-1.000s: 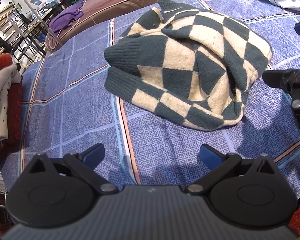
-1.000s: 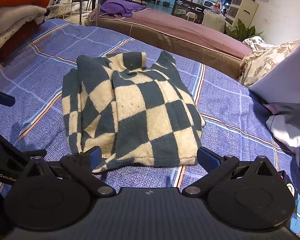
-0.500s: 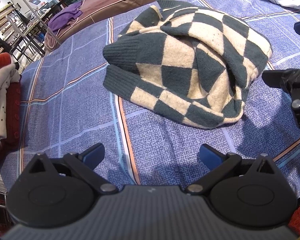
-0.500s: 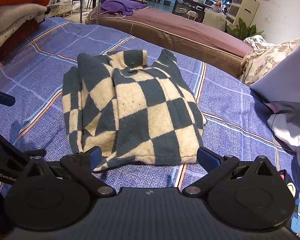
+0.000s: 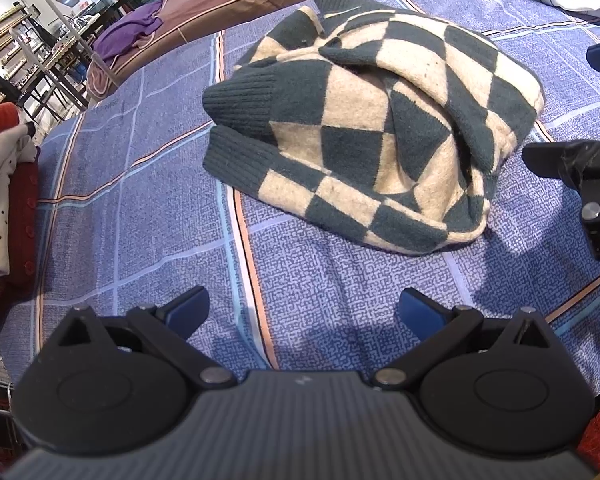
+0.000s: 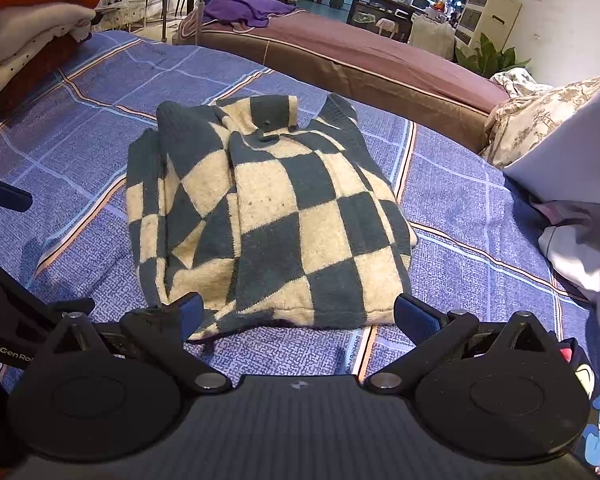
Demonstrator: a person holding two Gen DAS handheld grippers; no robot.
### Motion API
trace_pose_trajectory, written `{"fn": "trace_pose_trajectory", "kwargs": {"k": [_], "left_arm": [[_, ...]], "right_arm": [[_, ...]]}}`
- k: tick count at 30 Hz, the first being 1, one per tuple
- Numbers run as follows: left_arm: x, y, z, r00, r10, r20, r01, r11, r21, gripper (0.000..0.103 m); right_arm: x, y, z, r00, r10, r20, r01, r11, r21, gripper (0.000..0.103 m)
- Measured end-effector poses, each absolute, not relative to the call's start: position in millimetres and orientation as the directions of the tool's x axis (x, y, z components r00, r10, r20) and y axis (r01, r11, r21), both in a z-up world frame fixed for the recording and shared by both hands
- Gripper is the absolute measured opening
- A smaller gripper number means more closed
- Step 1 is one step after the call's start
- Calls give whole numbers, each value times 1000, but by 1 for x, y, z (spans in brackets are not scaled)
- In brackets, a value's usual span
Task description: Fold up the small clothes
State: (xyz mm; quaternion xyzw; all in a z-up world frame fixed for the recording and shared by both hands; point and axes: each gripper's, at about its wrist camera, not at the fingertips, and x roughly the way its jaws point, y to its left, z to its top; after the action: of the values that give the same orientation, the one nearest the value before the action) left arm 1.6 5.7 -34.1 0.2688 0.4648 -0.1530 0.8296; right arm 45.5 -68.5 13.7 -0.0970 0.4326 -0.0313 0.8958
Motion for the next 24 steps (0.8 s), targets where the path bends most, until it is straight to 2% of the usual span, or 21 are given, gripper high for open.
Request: {"fn": "trace_pose_trajectory", "kwargs": {"k": [14,18,24], "left_arm": [[7,9,-39,515,-12,-857,501,816,289,103],[12,24,-38,555,-35,-831,466,841,276,103],[33,69,-42,591,-80,-803,326,934,147,103]], "right_arm": [[46,-74,10,640,-147,-754,2,982,-189,103],[39,-81,16,717,-137,-683,35,986,-162,103],[37,-87,12,800,-23,-600,-3,999,-43,103]]}}
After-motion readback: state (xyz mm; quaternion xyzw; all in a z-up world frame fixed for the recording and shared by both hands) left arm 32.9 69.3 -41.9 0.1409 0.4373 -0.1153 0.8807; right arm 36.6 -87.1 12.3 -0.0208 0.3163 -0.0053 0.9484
